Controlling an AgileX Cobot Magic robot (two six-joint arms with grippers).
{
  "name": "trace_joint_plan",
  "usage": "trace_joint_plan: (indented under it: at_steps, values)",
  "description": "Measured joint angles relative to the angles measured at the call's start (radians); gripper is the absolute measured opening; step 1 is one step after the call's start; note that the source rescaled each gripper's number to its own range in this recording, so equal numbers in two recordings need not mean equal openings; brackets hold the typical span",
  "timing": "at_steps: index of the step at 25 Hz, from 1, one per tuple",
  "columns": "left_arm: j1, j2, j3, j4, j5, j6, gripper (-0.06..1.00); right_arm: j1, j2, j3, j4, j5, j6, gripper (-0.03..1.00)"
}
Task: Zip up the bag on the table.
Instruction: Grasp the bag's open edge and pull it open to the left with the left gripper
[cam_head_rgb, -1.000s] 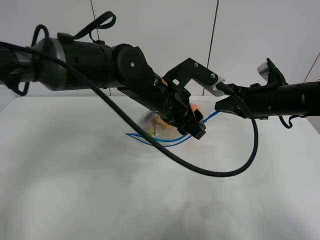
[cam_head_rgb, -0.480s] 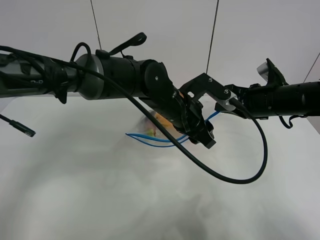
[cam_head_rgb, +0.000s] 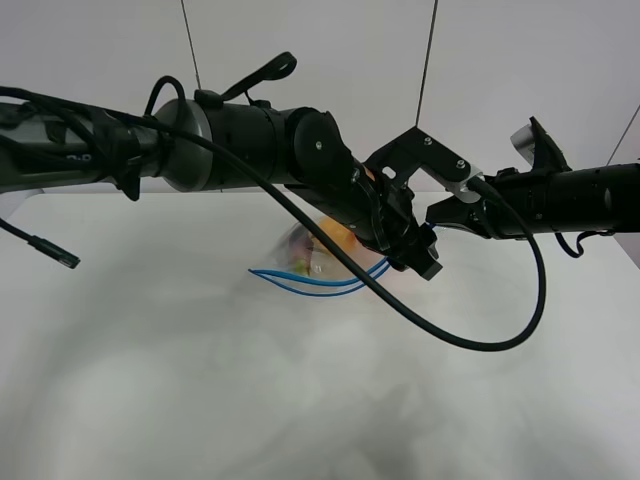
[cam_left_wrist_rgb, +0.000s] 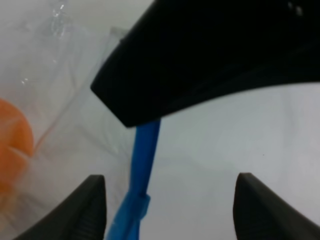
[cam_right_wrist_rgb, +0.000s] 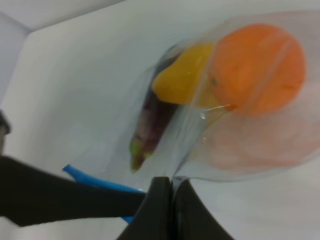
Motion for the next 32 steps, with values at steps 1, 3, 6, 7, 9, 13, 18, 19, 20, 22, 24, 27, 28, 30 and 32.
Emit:
trace_joint_plan:
  at_steps: [1, 3, 6, 7, 9, 13, 18, 19, 20, 22, 24, 27, 28, 30, 32]
  values:
    - [0.0, 0.0, 0.0, 0.0, 0.0, 0.0, 1.0, 0.0, 0.0, 0.0, 0.0, 0.0, 0.0, 0.0]
    - [0.0, 0.001, 0.0, 0.0, -0.002, 0.0, 1.0, 0.0, 0.0, 0.0, 0.003, 0.004, 0.0, 0.0]
    - [0.0, 0.012, -0.004, -0.001, -0.013, 0.0, 1.0, 0.0, 0.0, 0.0, 0.005, 0.004, -0.001, 0.0]
    - [0.0, 0.014, -0.004, -0.001, -0.015, 0.0, 1.0, 0.0, 0.0, 0.001, 0.005, 0.004, -0.001, 0.0]
    - [0.0, 0.018, -0.005, -0.001, -0.024, 0.0, 1.0, 0.0, 0.0, 0.001, 0.005, -0.001, -0.001, 0.0]
    - [0.0, 0.019, -0.005, 0.023, -0.045, 0.0, 0.87, -0.003, 0.0, 0.001, 0.005, -0.006, -0.001, 0.0]
    - [0.0, 0.019, -0.005, 0.036, -0.043, 0.0, 0.63, -0.003, 0.0, 0.001, 0.005, -0.006, -0.002, 0.0]
    - [0.0, 0.019, -0.005, 0.036, -0.043, 0.0, 0.63, -0.003, 0.0, 0.001, 0.005, -0.004, -0.003, 0.0]
    - [0.0, 0.019, -0.005, 0.036, -0.039, 0.0, 0.63, -0.003, 0.0, 0.001, 0.006, -0.002, -0.008, 0.0]
    - [0.0, 0.019, -0.005, 0.039, -0.034, -0.002, 0.62, -0.003, 0.0, 0.002, 0.01, 0.002, -0.019, 0.0]
    - [0.0, 0.019, -0.005, 0.039, -0.03, -0.007, 0.62, -0.003, 0.0, 0.002, 0.014, 0.002, -0.021, 0.0]
    - [0.0, 0.019, -0.005, 0.039, -0.029, -0.014, 0.64, -0.003, 0.0, 0.002, 0.015, 0.005, -0.023, 0.0]
    - [0.0, 0.019, -0.005, 0.039, -0.029, -0.018, 0.64, -0.003, 0.0, 0.002, 0.017, 0.006, -0.023, 0.0]
    - [0.001, 0.019, -0.006, 0.039, -0.029, -0.024, 0.64, -0.003, 0.0, 0.002, 0.025, 0.014, -0.023, 0.0]
    - [0.003, 0.019, -0.011, 0.039, -0.027, -0.027, 0.64, -0.005, 0.0, 0.002, 0.037, 0.024, -0.024, 0.0]
